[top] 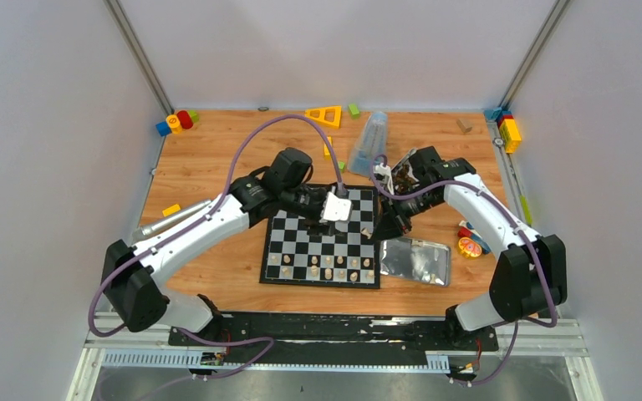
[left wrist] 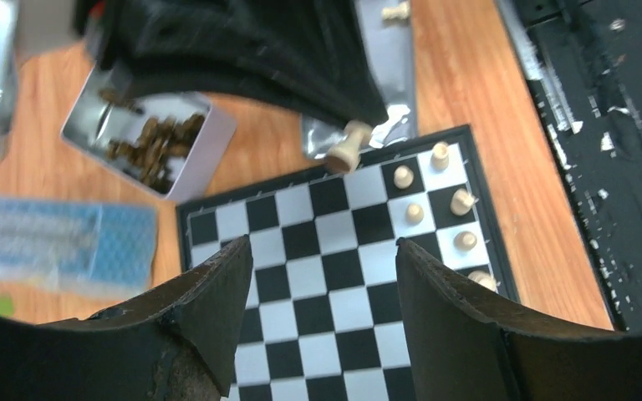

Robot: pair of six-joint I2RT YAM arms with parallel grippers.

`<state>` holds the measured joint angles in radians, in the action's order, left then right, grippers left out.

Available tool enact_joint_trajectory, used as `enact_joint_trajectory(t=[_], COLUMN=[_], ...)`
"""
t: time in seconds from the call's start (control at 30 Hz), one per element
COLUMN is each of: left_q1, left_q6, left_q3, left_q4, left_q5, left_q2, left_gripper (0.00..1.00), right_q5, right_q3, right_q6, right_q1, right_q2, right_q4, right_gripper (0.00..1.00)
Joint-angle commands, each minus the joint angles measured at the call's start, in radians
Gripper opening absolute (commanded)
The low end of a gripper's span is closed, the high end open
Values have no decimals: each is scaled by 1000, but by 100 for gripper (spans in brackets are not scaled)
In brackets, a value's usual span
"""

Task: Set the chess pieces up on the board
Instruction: Place the chess piece on the chessboard.

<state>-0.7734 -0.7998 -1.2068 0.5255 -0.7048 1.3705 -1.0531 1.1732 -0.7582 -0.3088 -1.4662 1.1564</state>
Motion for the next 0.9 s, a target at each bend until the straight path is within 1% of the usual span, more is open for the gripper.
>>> enact_joint_trajectory(t=[0.0, 0.2, 0.43, 0.87], left_q1=[-50, -82, -97, -101], left_q6=[-75, -108, -122, -112], left_q3=[-58, -85, -87, -113], left_q4=[-28, -21, -30, -37], left_q5=[-105, -137, -125, -127], left_q2=[58, 95, 121, 161], left_gripper=[71, 69, 63, 46], right_q5=[-112, -137, -142, -149], right_q3=[63, 68, 69, 77], right_q6=[-4, -4, -4, -4], right_q1=[-21, -32, -34, -35], right_q2=[-19, -31, -36, -49], right_q4=[24, 27, 31, 36], right_gripper=[0, 0, 0, 0])
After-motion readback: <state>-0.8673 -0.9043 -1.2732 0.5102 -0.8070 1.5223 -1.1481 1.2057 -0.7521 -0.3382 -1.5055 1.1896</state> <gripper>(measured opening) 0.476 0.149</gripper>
